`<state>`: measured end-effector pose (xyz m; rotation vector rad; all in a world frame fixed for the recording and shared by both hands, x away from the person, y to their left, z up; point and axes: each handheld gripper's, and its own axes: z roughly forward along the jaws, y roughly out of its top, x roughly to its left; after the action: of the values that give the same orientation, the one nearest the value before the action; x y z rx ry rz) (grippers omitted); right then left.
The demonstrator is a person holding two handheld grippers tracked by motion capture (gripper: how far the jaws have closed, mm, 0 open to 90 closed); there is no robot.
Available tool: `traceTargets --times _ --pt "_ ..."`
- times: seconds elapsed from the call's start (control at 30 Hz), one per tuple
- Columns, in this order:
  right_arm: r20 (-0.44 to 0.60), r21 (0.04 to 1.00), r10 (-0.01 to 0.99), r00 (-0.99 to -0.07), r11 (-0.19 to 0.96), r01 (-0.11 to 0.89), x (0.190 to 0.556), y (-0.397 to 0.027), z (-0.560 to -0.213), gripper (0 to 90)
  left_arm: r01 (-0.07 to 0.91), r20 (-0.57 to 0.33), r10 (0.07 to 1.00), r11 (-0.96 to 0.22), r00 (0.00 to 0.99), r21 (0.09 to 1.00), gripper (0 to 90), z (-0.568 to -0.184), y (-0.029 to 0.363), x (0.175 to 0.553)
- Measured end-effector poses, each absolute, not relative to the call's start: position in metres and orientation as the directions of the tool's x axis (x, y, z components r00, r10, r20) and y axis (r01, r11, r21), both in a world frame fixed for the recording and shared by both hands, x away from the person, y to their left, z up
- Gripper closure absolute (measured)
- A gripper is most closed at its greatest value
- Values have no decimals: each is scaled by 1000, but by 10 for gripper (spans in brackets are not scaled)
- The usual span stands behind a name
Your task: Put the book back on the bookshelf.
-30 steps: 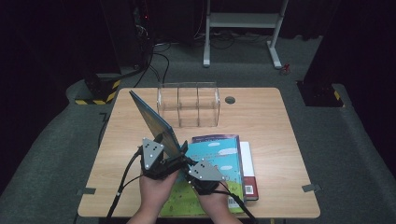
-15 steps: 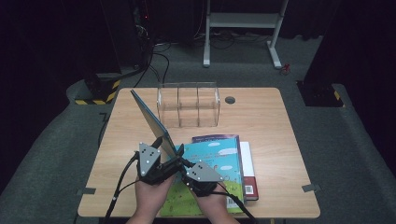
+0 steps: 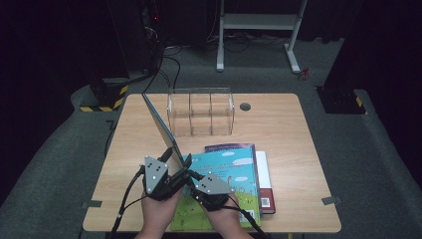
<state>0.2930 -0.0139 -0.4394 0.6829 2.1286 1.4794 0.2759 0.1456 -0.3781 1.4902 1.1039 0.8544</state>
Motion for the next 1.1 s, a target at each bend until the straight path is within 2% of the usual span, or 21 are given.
traceTargets --times 0.27,0.67,1.1 --pt "-88 939 605 -791 316 137 293 -9 -443 722 177 -38 947 -20 318 984 464 -379 150 271" --pt "-81 935 593 -801 323 144 291 -7 -444 719 158 -34 951 -16 307 987 503 -380 153 267" --pt "-80 924 540 -838 356 141 289 1 -448 686 135 -41 956 2 291 991 637 -383 158 259"
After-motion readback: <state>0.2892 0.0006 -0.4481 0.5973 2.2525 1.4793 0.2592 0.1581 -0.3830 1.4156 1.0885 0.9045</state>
